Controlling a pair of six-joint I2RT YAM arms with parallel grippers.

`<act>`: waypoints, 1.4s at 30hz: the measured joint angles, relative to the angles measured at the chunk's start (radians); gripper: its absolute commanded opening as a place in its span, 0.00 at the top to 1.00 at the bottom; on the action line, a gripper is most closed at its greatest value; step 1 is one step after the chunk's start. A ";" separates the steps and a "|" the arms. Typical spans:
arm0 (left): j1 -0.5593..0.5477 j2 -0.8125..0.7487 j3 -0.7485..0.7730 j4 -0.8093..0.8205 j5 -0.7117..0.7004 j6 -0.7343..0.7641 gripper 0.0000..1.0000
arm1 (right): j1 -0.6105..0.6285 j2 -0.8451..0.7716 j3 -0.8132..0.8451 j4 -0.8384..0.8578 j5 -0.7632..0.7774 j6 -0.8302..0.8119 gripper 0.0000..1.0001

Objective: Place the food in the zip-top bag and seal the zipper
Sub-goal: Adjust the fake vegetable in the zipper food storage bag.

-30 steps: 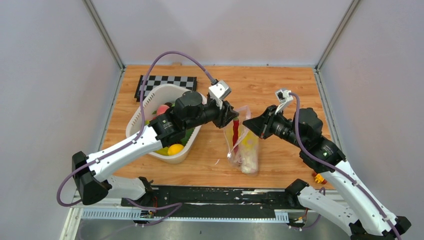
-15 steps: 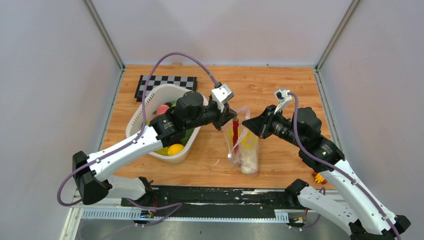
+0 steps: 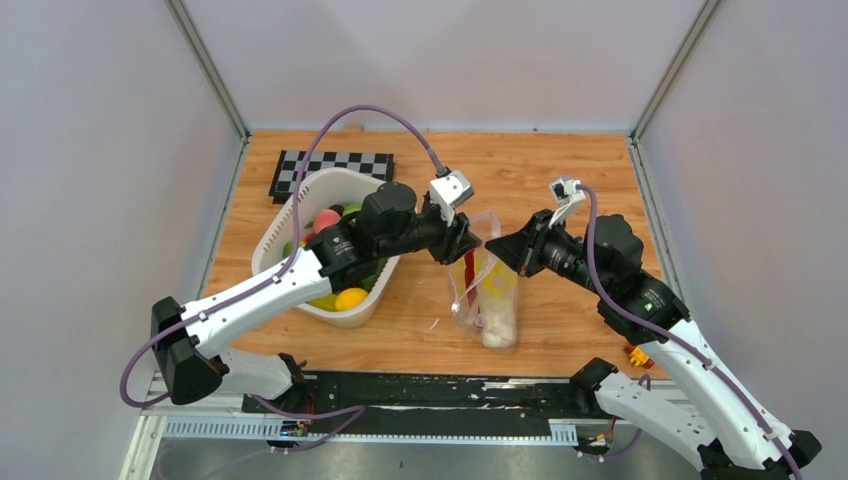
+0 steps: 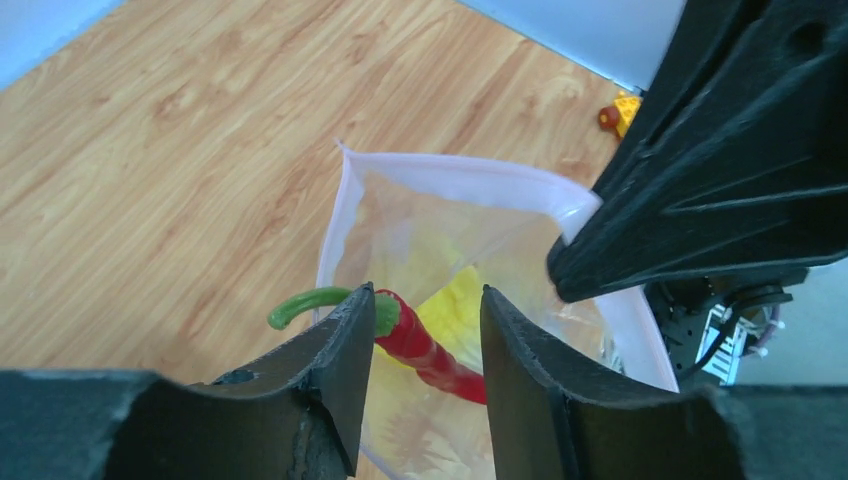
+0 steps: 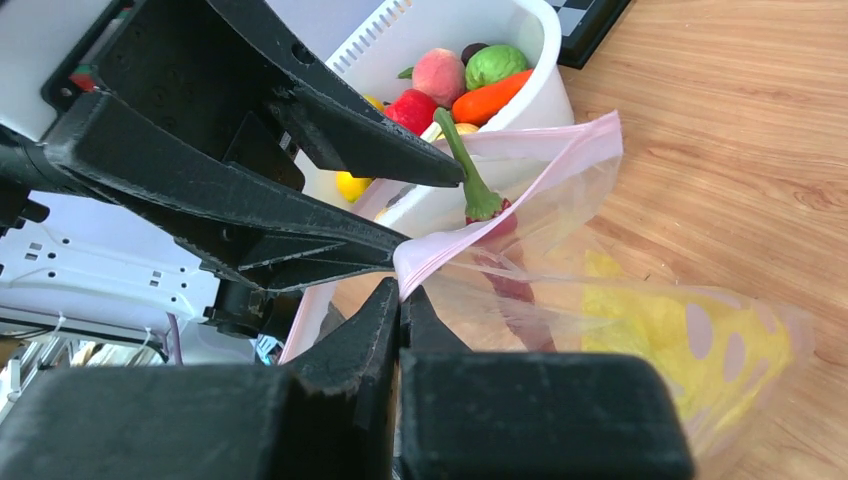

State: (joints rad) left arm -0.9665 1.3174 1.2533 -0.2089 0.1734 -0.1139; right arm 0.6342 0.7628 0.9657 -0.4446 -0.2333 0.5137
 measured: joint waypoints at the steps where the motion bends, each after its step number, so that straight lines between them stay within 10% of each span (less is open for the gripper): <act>1: 0.000 -0.004 -0.007 -0.001 -0.022 -0.018 0.47 | 0.000 -0.001 0.000 0.000 0.005 0.000 0.99; 32: -0.048 0.096 -0.051 0.057 -0.294 -0.409 0.52 | 0.000 -0.024 -0.050 0.063 0.040 0.040 0.99; 42: -0.051 0.053 -0.118 0.151 -0.276 -0.431 0.87 | 0.000 -0.021 -0.051 0.068 0.040 0.042 0.99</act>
State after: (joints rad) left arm -1.0176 1.3708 1.1355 -0.0578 -0.1028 -0.5446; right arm 0.6342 0.7418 0.9150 -0.3763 -0.1932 0.5560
